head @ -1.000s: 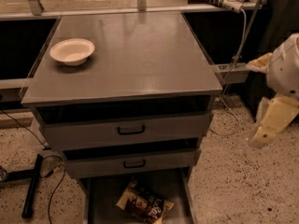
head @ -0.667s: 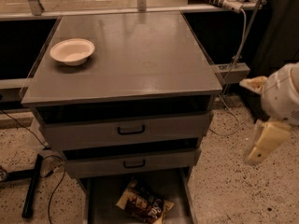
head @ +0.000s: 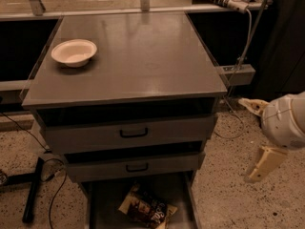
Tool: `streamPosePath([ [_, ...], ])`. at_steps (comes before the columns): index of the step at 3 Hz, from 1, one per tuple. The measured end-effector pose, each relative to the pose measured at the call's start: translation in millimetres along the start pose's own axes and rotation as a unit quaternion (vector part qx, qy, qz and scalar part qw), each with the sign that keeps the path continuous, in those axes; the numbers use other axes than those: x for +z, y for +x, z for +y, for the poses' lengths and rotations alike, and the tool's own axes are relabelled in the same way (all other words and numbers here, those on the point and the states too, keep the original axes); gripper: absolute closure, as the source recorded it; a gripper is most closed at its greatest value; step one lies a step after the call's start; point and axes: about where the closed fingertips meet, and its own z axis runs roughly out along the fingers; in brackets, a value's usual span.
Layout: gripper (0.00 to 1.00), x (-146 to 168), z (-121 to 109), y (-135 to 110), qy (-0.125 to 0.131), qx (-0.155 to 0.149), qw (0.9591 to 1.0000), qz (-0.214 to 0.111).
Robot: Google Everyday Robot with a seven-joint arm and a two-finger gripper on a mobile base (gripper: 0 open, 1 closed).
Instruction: Pick brown chip bag from bottom drawer and place on counter
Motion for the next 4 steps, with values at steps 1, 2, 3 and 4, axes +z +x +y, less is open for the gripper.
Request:
streamPosePath([
  [1, 0.0, 0.0, 0.0, 0.0, 0.0, 0.0, 1.0, 0.0],
  [2, 0.0, 7.9, 3.6, -0.7, -0.003, 0.0, 1.0, -0.007],
  [3, 0.0, 59.0, 20.3, 10.0, -0.017, 0.024, 0.999, -0.032],
  [4, 0.0, 124.6, 38.2, 28.3, -0.013, 0.03, 0.9986, -0.042],
])
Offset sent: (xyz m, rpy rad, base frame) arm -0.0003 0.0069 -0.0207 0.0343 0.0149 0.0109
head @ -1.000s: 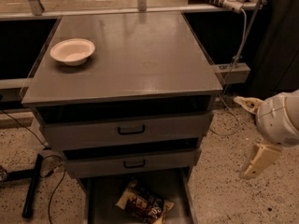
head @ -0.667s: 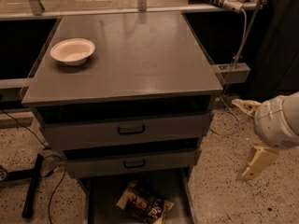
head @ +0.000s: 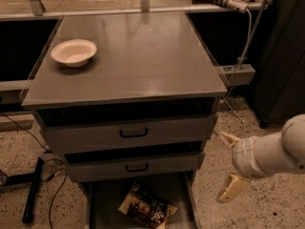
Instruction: Pick brown chip bag from bottom drawer and place on counter
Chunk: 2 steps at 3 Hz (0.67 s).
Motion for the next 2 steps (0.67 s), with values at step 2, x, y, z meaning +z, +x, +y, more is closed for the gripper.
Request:
streamPosePath([
  [2, 0.0, 91.5, 8.4, 43.1, 0.033, 0.039, 0.9979, -0.039],
])
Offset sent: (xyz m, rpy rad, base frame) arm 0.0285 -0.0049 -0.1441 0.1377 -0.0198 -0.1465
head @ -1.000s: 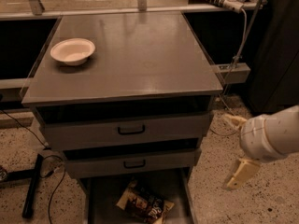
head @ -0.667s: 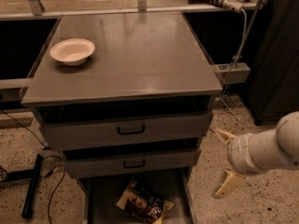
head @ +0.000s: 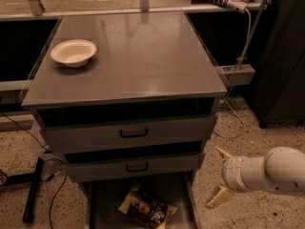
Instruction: Pick brown chip bag from bottom drawer and place on counter
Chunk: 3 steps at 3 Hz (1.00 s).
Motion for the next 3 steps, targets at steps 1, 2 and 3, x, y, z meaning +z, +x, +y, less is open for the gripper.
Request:
streamPosePath([
  [1, 0.0, 0.0, 0.0, 0.0, 0.0, 0.0, 1.0, 0.0],
  [2, 0.0, 24.0, 10.1, 13.5, -0.004, 0.016, 0.9998, -0.006],
  [3, 0.0, 74.3, 35.3, 33.3, -0.013, 0.016, 0.9996, -0.018],
])
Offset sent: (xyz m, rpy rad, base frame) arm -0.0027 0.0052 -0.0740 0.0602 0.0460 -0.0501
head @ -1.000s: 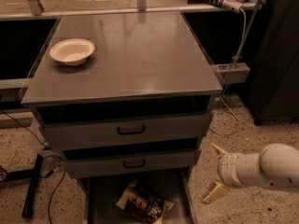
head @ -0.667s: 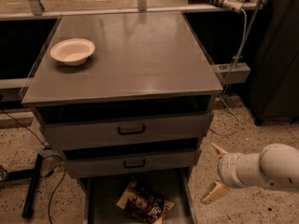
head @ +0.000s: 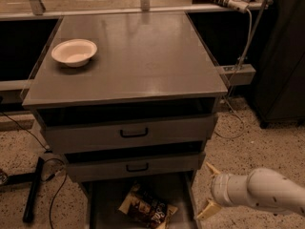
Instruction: Pick brown chip bag from bottom drawer and place on counter
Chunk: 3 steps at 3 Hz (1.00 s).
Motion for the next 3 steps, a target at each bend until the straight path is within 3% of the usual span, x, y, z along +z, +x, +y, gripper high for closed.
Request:
streamPosePath([
  [1, 0.0, 55.4, 31.1, 23.2, -0.015, -0.002, 0.9997, -0.021],
  [2, 0.0, 109.6, 65.6, 50.6, -0.05, 0.013, 0.9982, -0.03],
  [3, 0.0, 109.6, 65.7, 50.6, -0.05, 0.013, 0.9982, -0.03],
])
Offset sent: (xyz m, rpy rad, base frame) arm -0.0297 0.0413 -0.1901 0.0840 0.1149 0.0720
